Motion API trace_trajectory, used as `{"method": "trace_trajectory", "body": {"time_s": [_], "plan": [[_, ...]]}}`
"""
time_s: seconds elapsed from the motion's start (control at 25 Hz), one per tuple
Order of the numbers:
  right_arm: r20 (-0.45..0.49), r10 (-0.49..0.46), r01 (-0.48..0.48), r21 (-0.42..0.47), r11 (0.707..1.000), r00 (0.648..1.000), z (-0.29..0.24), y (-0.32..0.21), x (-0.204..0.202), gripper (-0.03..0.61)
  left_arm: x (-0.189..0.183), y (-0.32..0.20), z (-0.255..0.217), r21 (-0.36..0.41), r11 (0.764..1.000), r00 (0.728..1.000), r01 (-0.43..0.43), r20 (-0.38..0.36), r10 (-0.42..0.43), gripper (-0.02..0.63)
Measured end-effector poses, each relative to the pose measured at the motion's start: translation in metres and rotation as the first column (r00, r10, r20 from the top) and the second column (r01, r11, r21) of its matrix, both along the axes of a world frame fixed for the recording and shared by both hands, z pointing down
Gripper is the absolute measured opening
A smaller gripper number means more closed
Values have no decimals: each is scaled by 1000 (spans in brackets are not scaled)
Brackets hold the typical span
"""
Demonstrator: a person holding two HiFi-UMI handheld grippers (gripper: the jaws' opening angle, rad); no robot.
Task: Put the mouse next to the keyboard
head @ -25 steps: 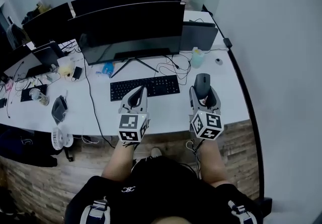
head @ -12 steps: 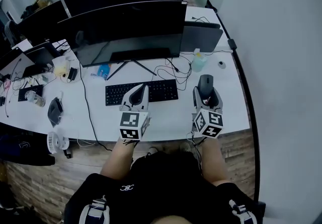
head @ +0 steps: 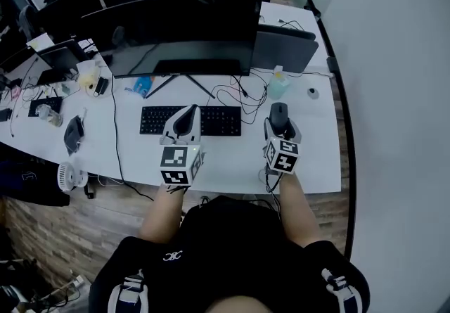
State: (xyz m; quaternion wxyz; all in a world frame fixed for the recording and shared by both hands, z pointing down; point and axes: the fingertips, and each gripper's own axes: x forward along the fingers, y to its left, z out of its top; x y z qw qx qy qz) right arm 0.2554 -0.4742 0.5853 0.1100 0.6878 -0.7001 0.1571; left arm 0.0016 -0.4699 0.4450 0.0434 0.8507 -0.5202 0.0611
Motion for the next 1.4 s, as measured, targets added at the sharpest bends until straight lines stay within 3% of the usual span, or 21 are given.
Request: {"method": "trace_trajectory", "body": {"time_s": [0.16,0.44,0.96,1.08,1.24,1.36,1.4], "plan": [[-6,-37,36,-137,990,999,57,-4,8,310,4,4,10,-31,999,999,44,7,-44,12],[-26,-111,96,-323,941,994,132,-7,14,310,4,14,19,-48,991,992,124,25,-123,12],[-15,-212,180,-471,864,977,172,-16,14,311,15,32,24,-56,970,972,235,45,-232,12],[-45,-240,193,-464,865,970,174,-18,15,311,20,37,25,-59,967,968,250,48,-247,12],[-34,-267,234,-383,894,963,168,-27,16,354,28,44,24,-53,962,963,267,49,-265,12],[-1,-257,248,-257,934,966,131,-31,20,353,34,48,23,-43,958,959,282,46,-280,12],[0,-254,249,-184,951,967,109,-34,22,317,36,49,23,-38,957,957,288,43,-287,12]]}}
